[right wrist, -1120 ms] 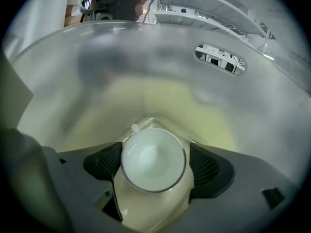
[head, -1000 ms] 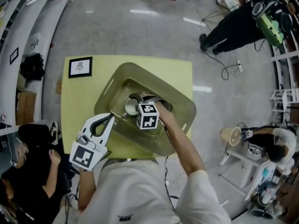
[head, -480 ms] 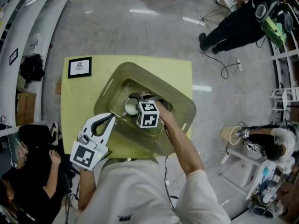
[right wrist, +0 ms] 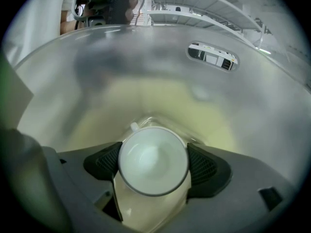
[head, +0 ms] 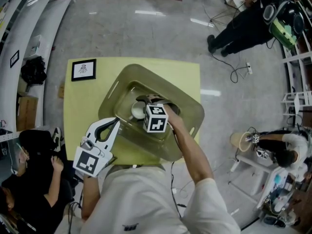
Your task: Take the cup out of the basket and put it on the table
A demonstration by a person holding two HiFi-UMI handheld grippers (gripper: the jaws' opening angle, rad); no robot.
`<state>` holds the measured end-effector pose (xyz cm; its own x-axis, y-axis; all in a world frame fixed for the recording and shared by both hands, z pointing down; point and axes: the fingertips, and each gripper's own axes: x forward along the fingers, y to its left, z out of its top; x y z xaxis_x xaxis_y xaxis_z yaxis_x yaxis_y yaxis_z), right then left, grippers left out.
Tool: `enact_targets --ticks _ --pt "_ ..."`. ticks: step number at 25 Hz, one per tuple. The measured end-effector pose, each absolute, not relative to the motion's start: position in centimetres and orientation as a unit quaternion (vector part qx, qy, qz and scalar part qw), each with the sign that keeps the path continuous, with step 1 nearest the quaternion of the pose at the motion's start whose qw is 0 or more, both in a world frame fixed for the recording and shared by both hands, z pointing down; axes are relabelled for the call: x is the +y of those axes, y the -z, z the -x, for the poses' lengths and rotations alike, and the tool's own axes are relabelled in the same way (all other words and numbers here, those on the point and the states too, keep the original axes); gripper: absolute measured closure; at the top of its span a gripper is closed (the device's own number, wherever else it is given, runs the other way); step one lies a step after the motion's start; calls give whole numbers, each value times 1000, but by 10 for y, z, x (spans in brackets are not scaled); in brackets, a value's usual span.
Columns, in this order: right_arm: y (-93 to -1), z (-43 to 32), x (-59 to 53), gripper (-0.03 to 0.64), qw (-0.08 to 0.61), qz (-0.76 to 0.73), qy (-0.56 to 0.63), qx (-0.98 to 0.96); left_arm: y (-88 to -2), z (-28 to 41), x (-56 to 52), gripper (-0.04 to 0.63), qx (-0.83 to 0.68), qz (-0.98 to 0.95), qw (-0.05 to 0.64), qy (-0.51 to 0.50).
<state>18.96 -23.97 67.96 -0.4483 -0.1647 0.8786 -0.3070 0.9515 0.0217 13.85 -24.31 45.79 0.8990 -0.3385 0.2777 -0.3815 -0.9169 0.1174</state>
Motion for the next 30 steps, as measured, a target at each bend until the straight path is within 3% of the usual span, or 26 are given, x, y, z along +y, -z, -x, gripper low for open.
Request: enact_targets --ticks 30 --pt "-560 -178 -227 202 493 -214 -24 -843 -428 -100 -211 595 -185 -977 53 -94"
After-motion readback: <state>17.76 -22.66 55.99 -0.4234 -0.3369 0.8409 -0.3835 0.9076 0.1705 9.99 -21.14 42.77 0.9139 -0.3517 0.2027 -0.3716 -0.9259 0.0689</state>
